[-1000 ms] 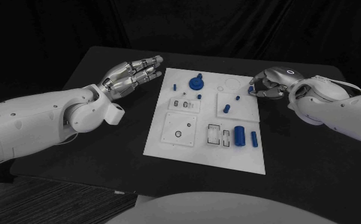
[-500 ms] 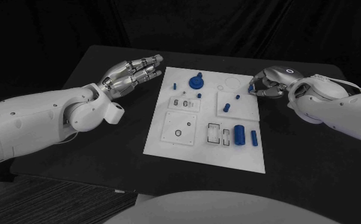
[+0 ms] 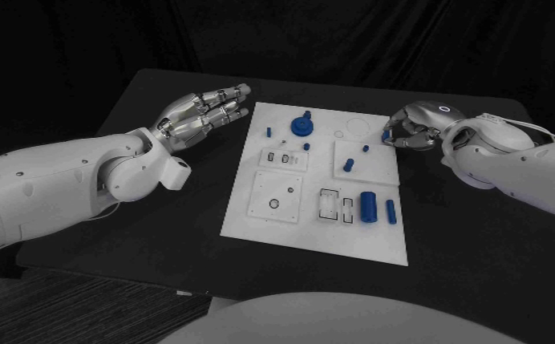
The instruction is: Assemble the parts on the task board
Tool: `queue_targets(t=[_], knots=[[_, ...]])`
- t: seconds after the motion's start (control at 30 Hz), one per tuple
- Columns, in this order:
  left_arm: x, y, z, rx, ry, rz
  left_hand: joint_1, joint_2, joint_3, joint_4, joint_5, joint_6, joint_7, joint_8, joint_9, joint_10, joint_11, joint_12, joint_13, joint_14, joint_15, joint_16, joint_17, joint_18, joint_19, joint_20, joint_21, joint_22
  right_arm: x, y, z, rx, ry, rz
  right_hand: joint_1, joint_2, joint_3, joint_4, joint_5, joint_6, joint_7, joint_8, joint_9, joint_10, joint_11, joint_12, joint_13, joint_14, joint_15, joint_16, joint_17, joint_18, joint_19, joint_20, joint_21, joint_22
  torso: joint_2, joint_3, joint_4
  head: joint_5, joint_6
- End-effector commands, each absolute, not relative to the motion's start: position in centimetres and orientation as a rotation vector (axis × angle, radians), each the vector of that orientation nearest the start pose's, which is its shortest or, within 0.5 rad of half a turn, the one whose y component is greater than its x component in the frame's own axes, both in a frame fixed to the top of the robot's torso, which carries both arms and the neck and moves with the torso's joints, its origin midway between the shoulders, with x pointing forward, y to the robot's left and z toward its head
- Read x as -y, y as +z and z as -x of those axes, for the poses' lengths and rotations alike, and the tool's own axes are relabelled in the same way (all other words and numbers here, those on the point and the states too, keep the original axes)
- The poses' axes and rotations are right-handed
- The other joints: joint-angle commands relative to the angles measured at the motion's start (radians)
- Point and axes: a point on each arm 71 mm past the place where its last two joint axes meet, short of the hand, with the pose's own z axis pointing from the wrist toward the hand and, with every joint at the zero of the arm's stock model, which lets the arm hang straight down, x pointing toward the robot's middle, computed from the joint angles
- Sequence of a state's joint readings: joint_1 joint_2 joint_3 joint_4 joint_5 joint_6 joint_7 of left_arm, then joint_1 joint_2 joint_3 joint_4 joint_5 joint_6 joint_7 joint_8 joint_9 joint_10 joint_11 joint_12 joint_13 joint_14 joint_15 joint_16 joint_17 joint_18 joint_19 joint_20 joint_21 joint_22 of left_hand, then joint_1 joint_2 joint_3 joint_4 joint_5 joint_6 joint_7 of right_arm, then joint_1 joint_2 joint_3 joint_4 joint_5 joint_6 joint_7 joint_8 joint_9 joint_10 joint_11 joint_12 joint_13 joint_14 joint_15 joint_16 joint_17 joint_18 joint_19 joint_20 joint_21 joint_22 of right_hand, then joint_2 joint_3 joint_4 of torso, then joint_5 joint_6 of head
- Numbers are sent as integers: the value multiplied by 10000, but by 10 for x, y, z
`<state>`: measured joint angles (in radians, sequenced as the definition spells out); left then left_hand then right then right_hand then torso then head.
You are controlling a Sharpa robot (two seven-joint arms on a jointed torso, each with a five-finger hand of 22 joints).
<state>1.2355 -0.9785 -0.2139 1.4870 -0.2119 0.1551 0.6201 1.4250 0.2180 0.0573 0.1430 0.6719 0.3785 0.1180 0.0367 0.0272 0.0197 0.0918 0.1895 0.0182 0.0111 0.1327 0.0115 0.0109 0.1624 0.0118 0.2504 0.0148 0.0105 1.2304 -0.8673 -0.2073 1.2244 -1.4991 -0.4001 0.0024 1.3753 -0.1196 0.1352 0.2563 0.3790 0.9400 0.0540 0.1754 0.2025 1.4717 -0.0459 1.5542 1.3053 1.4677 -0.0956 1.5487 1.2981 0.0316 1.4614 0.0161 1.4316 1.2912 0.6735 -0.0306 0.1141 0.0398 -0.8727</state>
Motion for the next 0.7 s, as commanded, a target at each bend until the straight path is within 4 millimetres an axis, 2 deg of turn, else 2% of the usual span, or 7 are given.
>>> queue_targets(t=[0.03, 0.23, 0.47, 0.7], knots=[[-262, -206, -456, -15975, -18499, 7472, 43, 27, 539, -119, 160, -78, -43, 86, 155, -15, 75, 96, 106, 10, 96, 63, -35, 172, 51, 53, -9, -1, 311, -235, -512, -16970, 3321, 1858, 244, 19, 60, -101, 27, 136, -10, 221, 208, 991, 96, 166, 2655, 929, 12, -95, 2319, 55, 387, 31, -72, 2262, 3, 0, -5, -1, 1], [-262, -206, -456, -15981, -18506, 7474, 43, 27, 539, -119, 160, -78, -43, 86, 155, -15, 75, 96, 106, 10, 96, 63, -35, 172, 51, 53, -9, -1, 310, -234, -512, -16803, 3387, 1872, 268, 58, 64, -148, -15, 251, -30, 321, 325, 991, 81, 166, 2655, 927, 3, -100, 2314, 57, 387, 23, -81, 2264, -2, 6, -6, 18, 1], [-263, -206, -455, -15983, -18481, 7491, 43, 27, 539, -119, 160, -78, -43, 86, 155, -15, 75, 96, 106, 10, 96, 63, -35, 172, 51, 53, -9, -1, 308, -227, -509, -16060, 3657, 1791, 302, 102, 74, -201, 6, 392, -45, 436, 458, 991, 63, 166, 2655, 928, -13, -100, 2314, 55, 394, 10, -78, 2272, 2, -4, 1, 66, 1], [-263, -207, -456, -16004, -18464, 7498, 37, 23, 564, -123, 159, -99, -46, 83, 153, -15, 84, 101, 106, 12, 104, 66, -34, 171, 53, 57, -7, 1, 294, -209, -503, -15356, 4361, 1637, 386, 145, 112, -298, 234, 573, -14, 573, 638, 991, 75, 166, 2655, 927, -7, -108, 2304, 54, 403, 4, -83, 2279, 0, 0, -4, 70, 1]])
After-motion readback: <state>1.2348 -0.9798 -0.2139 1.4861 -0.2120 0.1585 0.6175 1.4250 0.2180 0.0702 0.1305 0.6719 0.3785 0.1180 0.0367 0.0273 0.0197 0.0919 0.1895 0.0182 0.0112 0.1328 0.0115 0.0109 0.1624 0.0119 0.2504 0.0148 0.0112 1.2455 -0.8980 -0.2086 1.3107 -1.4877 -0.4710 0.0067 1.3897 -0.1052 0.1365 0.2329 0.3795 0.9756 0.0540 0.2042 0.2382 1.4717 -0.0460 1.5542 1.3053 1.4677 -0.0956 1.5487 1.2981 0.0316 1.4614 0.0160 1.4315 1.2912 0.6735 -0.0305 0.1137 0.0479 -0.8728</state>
